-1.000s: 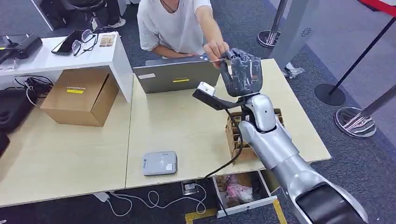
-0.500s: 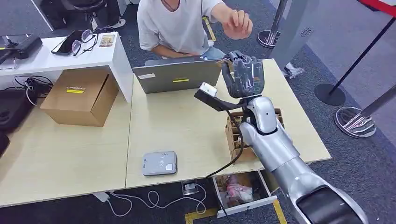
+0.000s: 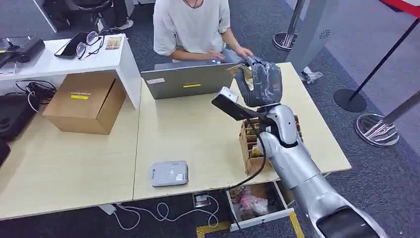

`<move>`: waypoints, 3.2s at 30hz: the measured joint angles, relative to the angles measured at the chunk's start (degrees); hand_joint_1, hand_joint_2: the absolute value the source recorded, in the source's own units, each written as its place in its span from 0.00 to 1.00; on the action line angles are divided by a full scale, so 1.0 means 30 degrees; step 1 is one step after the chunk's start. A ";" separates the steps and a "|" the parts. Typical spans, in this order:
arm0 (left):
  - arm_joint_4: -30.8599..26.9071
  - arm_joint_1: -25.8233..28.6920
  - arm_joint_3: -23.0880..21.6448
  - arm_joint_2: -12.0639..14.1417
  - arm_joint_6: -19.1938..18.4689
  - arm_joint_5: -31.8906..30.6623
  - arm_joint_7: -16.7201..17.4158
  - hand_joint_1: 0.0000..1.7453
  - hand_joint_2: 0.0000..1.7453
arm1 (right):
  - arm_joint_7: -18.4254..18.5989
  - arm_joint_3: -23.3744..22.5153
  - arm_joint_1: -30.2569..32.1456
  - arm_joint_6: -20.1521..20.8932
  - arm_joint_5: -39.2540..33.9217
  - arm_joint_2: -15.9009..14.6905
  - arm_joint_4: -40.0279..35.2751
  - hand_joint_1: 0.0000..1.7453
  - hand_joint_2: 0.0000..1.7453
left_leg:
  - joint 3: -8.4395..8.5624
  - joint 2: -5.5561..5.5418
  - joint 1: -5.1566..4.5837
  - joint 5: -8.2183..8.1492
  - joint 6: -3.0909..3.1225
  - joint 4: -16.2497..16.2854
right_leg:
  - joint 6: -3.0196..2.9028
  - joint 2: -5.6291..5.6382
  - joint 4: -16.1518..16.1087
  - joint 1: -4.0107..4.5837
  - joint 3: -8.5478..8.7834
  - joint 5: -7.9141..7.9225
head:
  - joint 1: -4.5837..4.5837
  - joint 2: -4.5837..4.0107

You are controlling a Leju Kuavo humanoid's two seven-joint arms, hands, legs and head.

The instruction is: Pass the card to the sensor for recognition and then transmit it.

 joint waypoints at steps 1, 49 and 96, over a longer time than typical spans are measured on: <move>0.0000 -0.0003 0.0000 0.0000 0.0007 0.0139 0.0000 0.00 0.00 | -0.0131 -0.0079 0.0281 0.0313 -0.0474 0.0000 -0.0423 1.00 1.00 | 0.0000 0.0000 0.0000 -0.0001 0.0000 0.0000 | 0.0001 0.0000 0.0000 0.0000 0.0001 -0.0002 | 0.0015 0.0000; 0.0000 -0.0217 0.0000 0.0612 -0.1989 0.3593 0.1843 0.00 0.00 | 0.3767 0.1618 0.6623 0.5317 -1.4591 0.1975 -0.1505 1.00 1.00 | -0.0021 -0.0002 0.0007 -0.0015 0.0005 -0.0009 | 0.0001 -0.0007 -0.0002 0.0003 0.0000 -0.0023 | 0.0007 0.0000; 0.0000 -0.0485 0.0000 0.0634 -0.1770 0.4205 0.2033 0.00 0.00 | 0.4453 0.7294 0.4527 0.6337 -1.7360 0.3038 0.2910 1.00 1.00 | -0.0011 0.0004 0.0010 -0.0013 0.0002 -0.0008 | 0.0000 0.0003 0.0001 0.0007 0.0000 -0.0022 | 0.0015 0.0000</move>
